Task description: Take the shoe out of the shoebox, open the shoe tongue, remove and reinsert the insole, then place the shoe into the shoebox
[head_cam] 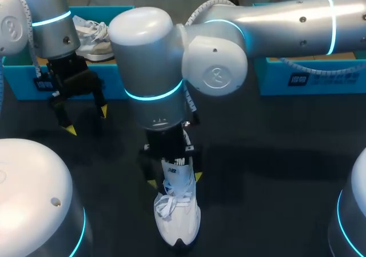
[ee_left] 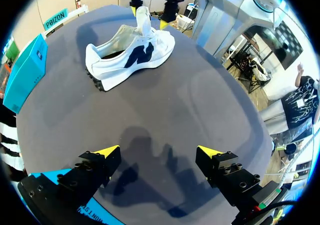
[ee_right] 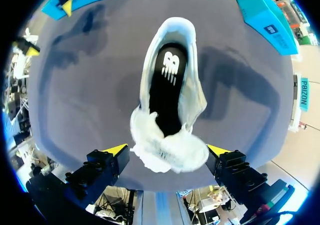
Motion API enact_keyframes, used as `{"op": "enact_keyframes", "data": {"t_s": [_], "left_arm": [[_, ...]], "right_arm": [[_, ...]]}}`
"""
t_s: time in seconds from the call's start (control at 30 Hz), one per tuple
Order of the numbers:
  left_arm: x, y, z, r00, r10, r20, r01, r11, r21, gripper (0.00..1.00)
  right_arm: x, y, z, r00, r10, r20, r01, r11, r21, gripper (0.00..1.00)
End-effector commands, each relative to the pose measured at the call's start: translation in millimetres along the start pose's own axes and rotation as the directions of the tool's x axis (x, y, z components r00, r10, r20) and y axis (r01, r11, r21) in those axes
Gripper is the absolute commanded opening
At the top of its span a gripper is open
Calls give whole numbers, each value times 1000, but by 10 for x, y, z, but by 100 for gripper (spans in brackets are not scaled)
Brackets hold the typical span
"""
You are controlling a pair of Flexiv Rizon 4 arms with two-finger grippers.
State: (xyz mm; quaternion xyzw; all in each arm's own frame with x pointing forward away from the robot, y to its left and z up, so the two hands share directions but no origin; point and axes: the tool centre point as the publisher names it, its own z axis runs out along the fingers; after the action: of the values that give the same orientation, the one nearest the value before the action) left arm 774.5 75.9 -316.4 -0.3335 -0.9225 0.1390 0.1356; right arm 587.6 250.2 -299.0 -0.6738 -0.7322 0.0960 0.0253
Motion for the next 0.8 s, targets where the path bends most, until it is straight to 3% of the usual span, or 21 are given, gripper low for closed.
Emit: {"op": "enact_keyframes", "data": {"t_s": [0.03, 0.17, 0.37, 0.53, 0.6, 0.63, 0.67, 0.8], "left_arm": [[11, -2, -5, 1000, 0, 0, 0, 1000, -3, 100], [11, -2, -5, 1000, 0, 0, 0, 1000, -3, 100], [11, -2, -5, 1000, 0, 0, 0, 1000, -3, 100], [11, -2, -5, 1000, 0, 0, 0, 1000, -3, 100], [11, -2, -5, 1000, 0, 0, 0, 1000, -3, 100], [11, -2, -5, 1000, 0, 0, 0, 1000, -3, 100], [11, -2, -5, 1000, 0, 0, 0, 1000, -3, 100], [11, -2, -5, 1000, 0, 0, 0, 1000, -3, 100]], "right_arm": [[81, -228, -41, 993, 120, -4, -120, 989, -81, 100], [129, -336, -38, 992, 128, -8, -128, 988, -81, 91], [235, -419, -62, 991, 134, -2, -133, 988, -83, 97], [354, -396, -84, 995, 95, -2, -95, 991, -97, 93], [401, -376, -103, 996, 85, -1, -84, 991, -102, 82], [421, -367, -109, 997, 83, 0, -83, 991, -103, 70], [428, -358, -111, 997, 82, 1, -81, 991, -103, 50], [442, -336, -111, 997, 75, -2, -75, 992, -103, 46]]}}
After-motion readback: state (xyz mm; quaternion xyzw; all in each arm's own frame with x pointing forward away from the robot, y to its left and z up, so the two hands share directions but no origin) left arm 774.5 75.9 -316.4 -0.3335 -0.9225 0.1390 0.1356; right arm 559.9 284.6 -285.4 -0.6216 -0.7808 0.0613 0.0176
